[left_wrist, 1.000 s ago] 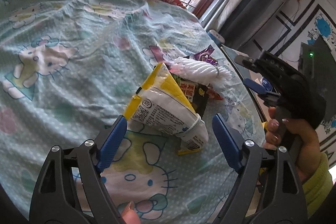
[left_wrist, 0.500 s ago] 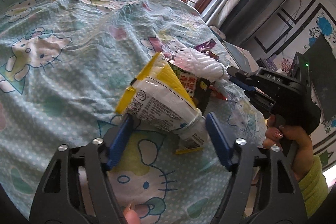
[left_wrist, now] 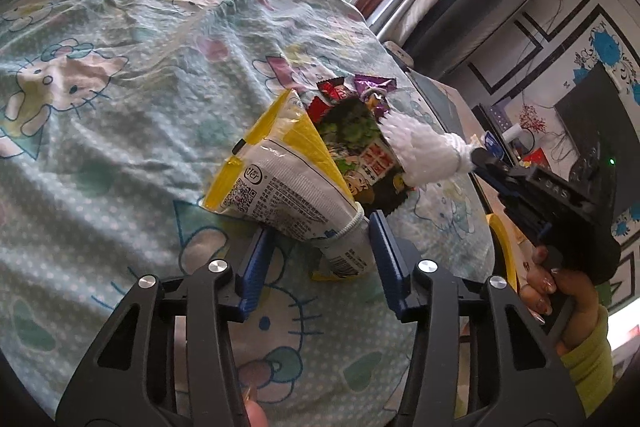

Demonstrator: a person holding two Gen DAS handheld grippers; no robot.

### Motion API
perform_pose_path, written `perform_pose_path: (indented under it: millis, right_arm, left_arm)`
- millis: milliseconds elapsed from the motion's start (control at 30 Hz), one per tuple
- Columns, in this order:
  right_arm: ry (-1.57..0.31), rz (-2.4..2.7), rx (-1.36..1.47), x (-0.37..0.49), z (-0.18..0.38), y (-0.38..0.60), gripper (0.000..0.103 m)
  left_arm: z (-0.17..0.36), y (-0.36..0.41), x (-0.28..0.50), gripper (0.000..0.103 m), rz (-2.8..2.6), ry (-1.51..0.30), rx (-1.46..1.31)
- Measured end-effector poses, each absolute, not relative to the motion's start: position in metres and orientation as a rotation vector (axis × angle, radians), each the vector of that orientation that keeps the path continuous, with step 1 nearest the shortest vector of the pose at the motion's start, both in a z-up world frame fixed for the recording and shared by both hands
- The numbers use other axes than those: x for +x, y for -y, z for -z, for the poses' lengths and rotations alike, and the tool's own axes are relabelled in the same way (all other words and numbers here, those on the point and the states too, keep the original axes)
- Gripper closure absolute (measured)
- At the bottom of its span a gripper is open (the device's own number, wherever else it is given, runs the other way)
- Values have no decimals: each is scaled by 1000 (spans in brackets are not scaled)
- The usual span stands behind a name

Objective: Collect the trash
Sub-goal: 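Grasp the yellow chip bag with the left tool while the right tool grasps the white foam sleeve, then carry the yellow chip bag with the left tool while the right tool carries the foam sleeve to the bin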

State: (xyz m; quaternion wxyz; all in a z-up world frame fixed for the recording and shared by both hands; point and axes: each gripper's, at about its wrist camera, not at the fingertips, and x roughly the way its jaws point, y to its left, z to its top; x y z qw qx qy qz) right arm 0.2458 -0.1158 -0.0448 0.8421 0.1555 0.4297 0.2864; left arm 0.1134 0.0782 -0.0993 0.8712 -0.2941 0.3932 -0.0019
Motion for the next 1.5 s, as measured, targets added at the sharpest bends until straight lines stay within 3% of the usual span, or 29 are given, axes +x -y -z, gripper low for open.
perform_pose_path:
  millis: [867,1500]
  right_arm:
    - [-718,-491,211,181,4,194,93]
    - [-642,-442,240,169,-19,230,93]
  left_arm:
    - [46,-42,88,68,111,-718,-515]
    - [15,24,116,68,241,-666,-346]
